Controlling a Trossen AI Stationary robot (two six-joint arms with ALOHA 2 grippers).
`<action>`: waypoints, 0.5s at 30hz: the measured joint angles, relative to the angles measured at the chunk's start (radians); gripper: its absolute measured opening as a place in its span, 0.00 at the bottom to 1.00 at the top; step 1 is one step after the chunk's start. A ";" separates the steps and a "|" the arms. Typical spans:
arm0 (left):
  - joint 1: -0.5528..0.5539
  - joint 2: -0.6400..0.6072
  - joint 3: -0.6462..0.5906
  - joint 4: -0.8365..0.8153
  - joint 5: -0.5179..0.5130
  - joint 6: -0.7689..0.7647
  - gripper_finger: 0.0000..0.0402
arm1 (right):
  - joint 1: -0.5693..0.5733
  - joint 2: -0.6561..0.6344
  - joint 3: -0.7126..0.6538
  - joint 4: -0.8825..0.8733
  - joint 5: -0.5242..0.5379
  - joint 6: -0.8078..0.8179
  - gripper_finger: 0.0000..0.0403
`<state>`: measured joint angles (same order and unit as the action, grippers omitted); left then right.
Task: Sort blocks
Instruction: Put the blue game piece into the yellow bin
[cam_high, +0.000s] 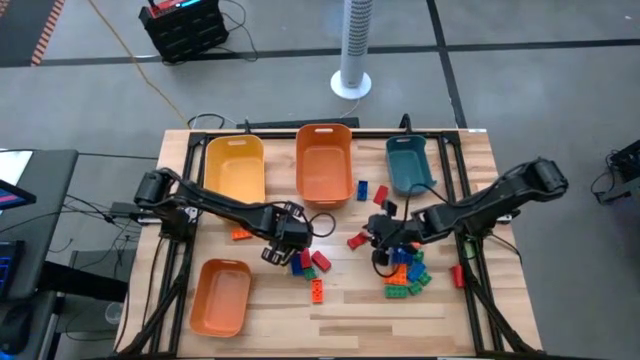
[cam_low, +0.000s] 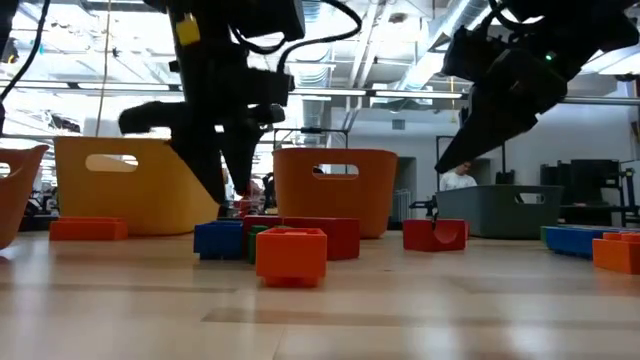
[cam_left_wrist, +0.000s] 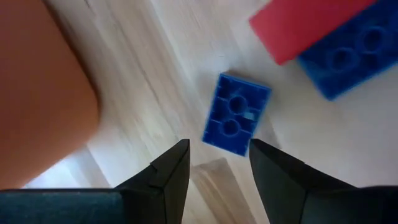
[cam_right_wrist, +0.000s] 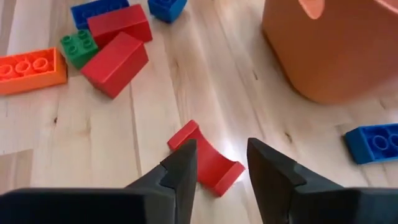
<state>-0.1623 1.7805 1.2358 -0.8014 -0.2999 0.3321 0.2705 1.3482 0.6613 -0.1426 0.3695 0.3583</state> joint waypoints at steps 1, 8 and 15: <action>0.000 0.006 0.000 0.005 -0.001 0.000 0.40 | 0.000 0.001 0.000 -0.001 0.000 0.000 0.39; 0.016 0.006 0.005 0.038 0.021 -0.013 0.40 | -0.004 -0.001 0.000 0.024 0.000 -0.017 0.42; 0.023 0.021 0.076 -0.020 0.011 -0.021 0.40 | -0.004 -0.002 0.000 0.041 0.000 -0.034 0.44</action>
<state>-0.1397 1.8016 1.3114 -0.8212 -0.2888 0.3113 0.2661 1.3464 0.6617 -0.1019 0.3695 0.3241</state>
